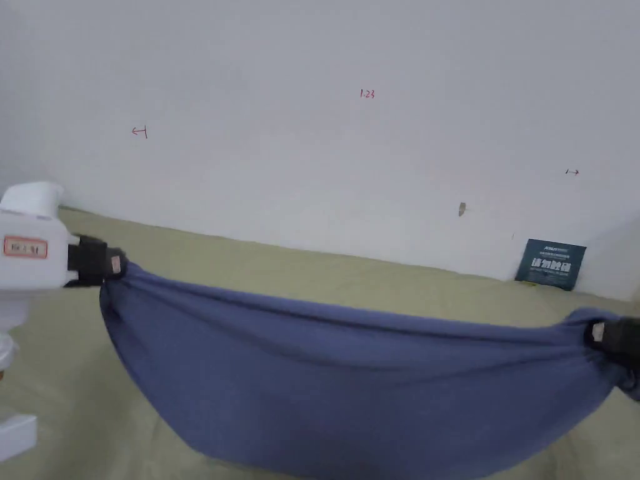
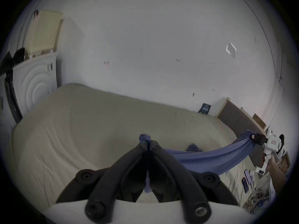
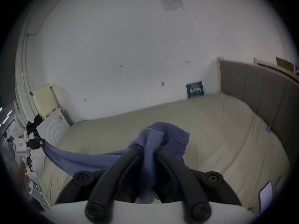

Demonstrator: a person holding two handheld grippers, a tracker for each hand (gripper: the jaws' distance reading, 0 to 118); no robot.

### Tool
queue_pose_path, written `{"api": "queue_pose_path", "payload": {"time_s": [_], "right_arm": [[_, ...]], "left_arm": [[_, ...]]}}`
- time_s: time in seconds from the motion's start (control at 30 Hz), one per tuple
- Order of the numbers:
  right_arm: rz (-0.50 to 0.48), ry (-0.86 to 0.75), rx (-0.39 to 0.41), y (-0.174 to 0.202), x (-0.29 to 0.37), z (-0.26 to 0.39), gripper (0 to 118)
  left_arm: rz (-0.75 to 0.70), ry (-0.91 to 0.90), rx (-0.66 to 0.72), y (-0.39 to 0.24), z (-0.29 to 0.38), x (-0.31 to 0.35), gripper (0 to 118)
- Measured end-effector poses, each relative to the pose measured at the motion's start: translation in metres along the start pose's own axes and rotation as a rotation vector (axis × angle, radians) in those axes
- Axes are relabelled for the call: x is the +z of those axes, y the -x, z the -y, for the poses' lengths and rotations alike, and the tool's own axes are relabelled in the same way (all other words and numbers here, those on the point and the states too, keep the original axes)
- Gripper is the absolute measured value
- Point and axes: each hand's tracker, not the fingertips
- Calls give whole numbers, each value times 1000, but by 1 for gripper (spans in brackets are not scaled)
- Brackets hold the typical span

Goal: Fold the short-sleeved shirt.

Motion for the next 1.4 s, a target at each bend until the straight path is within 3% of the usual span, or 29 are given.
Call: {"api": "queue_pose_path", "payload": {"time_s": [0.17,0.33,0.47,0.63,0.67,0.7,0.73,0.77,0.8,0.83,0.9,1.07,1.2,1.23,1.27,1.3,1.33,1.4], "right_arm": [[47,131,-6,-18,6,65,9],[86,259,-16,-33,23,118,9],[90,313,-42,-42,42,145,9],[125,371,-60,-59,48,167,12],[144,377,-47,-57,50,172,20],[141,370,-42,-57,54,175,50],[117,366,-36,-58,57,178,68],[87,328,-41,-57,63,178,70],[74,305,-34,-47,72,178,70],[83,289,-20,-39,79,173,70],[57,220,66,-17,95,160,70],[86,-23,308,65,152,143,69],[97,-125,296,108,187,170,67],[110,-141,283,116,194,180,67],[119,-120,272,123,199,190,64],[124,-104,258,129,203,201,36],[144,-85,245,131,204,212,0],[192,-46,277,138,209,233,0]], "left_arm": [[-19,146,-29,11,67,-1,0],[-4,254,99,25,129,17,0],[6,291,117,27,165,37,0],[34,342,167,29,199,53,14],[31,343,171,29,204,57,25],[19,325,182,29,211,60,47],[19,319,202,32,216,61,73],[10,318,260,37,220,60,99],[34,304,335,36,220,64,115],[84,273,368,33,214,70,115],[69,220,325,16,194,84,115],[-110,-58,-88,-67,158,132,115],[-192,-199,-207,-129,186,169,113],[-191,-216,-210,-140,197,176,107],[-177,-214,-209,-148,210,182,85],[-141,-204,-185,-154,224,188,2],[-115,-198,-176,-158,235,189,0],[-268,-198,-186,-174,266,187,0]]}}
